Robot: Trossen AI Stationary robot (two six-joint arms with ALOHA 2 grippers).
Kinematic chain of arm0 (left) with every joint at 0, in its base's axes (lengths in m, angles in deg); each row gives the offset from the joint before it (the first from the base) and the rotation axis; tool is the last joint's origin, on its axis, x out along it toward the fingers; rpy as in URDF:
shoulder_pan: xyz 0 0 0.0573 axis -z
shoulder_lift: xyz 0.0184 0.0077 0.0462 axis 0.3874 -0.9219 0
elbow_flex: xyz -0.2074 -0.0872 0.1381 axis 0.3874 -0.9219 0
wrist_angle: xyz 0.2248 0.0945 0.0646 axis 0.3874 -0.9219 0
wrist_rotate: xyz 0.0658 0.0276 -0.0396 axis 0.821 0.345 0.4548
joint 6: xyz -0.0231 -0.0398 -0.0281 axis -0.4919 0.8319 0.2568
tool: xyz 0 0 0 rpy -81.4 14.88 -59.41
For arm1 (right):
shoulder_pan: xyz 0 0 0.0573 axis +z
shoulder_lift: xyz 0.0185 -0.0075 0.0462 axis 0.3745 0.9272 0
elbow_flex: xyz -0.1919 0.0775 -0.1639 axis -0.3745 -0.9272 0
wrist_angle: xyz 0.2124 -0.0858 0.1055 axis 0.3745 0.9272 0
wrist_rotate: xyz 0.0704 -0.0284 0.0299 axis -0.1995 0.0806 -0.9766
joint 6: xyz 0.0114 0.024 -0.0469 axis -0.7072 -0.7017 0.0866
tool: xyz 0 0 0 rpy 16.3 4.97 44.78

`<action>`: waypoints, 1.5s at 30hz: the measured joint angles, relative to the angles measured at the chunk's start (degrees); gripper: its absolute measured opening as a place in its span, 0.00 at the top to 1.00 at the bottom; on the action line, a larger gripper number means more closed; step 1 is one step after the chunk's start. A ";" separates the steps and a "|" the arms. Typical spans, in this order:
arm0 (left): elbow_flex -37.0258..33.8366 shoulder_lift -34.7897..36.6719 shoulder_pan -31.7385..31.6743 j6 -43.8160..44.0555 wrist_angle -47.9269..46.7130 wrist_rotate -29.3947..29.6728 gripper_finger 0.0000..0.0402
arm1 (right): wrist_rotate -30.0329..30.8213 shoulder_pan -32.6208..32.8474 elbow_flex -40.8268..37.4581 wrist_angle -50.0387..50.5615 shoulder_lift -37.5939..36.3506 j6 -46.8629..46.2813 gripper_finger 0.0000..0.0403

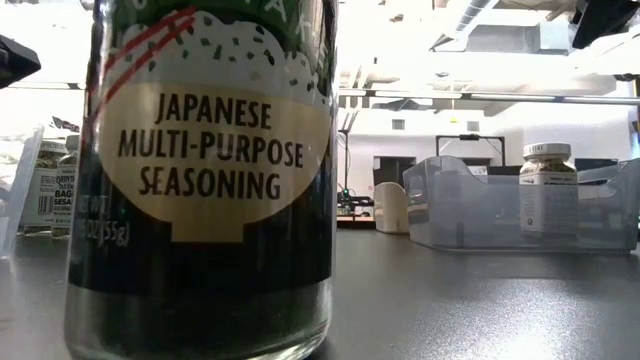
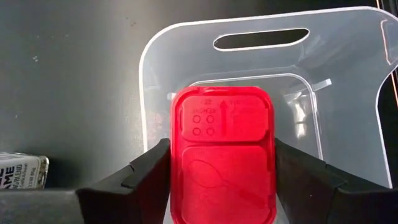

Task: Sort spices by type
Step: Put the center red spice can in the transparent bin

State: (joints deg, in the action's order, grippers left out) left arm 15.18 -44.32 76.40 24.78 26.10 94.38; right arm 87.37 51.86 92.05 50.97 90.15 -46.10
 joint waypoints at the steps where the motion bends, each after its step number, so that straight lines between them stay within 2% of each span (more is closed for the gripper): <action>1: 0.00 0.00 -0.14 0.05 0.05 0.00 0.39 | 0.00 0.00 0.00 0.00 0.02 0.00 0.54; 11: 0.00 0.00 -0.22 -0.62 0.37 0.04 0.39 | 0.00 0.00 0.00 0.00 0.02 -0.04 0.54; 21: 0.00 0.00 -0.22 -0.51 0.12 0.04 0.29 | 0.00 0.00 0.00 -0.02 0.00 -0.11 0.54; 38: 2.89 0.13 -0.24 -0.09 -0.51 0.04 0.28 | 0.00 0.00 0.00 -0.07 0.00 -0.09 0.54; 45: 4.64 0.15 -0.24 1.06 -4.85 0.02 0.28 | 0.02 -0.02 0.00 -0.31 0.00 -0.09 0.54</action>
State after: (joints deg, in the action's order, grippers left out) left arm 19.82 -44.16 76.16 25.84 21.25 94.41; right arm 87.40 51.84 92.05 50.66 90.15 -46.19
